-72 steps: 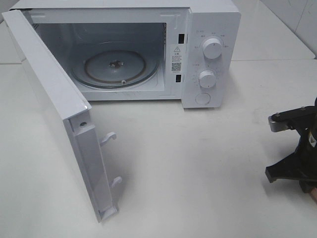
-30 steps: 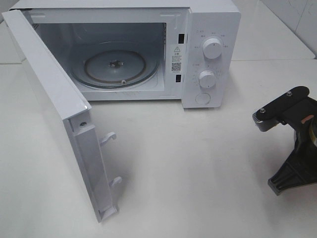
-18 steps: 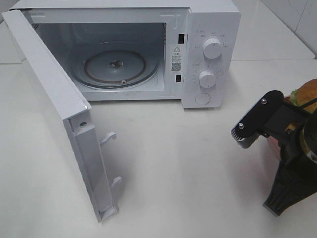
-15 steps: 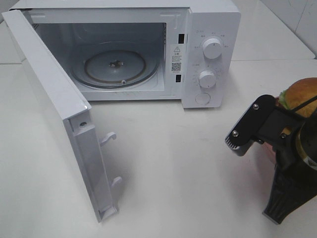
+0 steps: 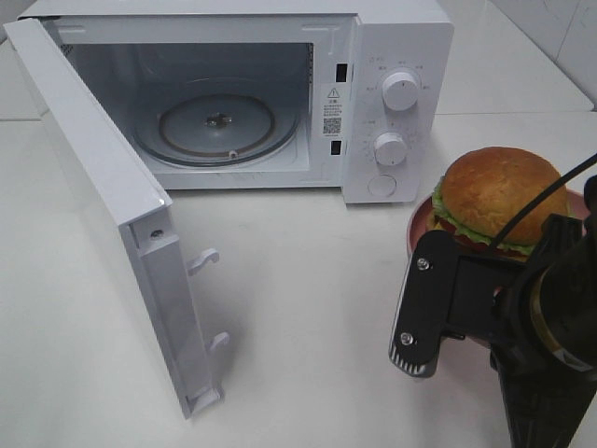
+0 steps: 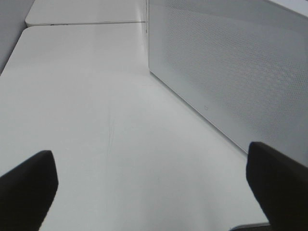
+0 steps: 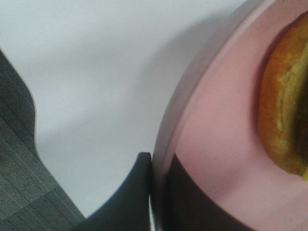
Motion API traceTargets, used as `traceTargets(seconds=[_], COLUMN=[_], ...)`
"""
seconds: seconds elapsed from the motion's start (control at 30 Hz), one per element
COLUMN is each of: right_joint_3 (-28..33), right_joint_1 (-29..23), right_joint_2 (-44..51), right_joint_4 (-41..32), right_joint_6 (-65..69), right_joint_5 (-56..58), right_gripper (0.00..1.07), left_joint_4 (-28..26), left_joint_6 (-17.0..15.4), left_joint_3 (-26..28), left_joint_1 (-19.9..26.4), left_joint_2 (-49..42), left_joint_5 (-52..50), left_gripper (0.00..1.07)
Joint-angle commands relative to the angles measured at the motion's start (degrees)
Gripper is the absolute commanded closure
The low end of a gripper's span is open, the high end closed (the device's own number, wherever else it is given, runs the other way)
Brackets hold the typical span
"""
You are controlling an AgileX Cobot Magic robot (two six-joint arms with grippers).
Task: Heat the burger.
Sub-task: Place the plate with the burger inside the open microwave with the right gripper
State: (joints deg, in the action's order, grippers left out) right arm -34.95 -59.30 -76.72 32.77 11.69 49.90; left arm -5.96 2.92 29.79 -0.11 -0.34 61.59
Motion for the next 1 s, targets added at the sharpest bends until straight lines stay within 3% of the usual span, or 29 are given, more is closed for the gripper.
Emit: traceTargets(seconds=[0.03,0.37,0.7,1.0], right_joint_3=[0.2,0.2,-0.7,-0.7], right_joint_1=[-1.3,-1.5,-1.5,2.4], right_joint_2=[0.8,0.8,0.8,0.8], right_joint_4=[3.0,2.9,2.7,0.5], right_joint_6=[-3.4,-14.4,-17.4,-33.4], right_joint_5=[-1.0,-4.1,-5.2,-9.5], right_gripper=[1.07,1.07,1.07,1.07], left_joint_4=[-0.3,-0.3,-0.3,-0.3], left_joint_6=[-0.1,-0.1,-0.1,-0.1], left_joint_3=[-0.2,-0.2,-0.2,-0.2], left_joint_1=[0.1,0.1,0.1,0.1], left_joint_2=[-0.9,-0.9,-0.9,-0.9], left_joint_5=[-0.5,-0.5,-0.5,-0.5], left_gripper=[0.07,0.07,0.07,0.07])
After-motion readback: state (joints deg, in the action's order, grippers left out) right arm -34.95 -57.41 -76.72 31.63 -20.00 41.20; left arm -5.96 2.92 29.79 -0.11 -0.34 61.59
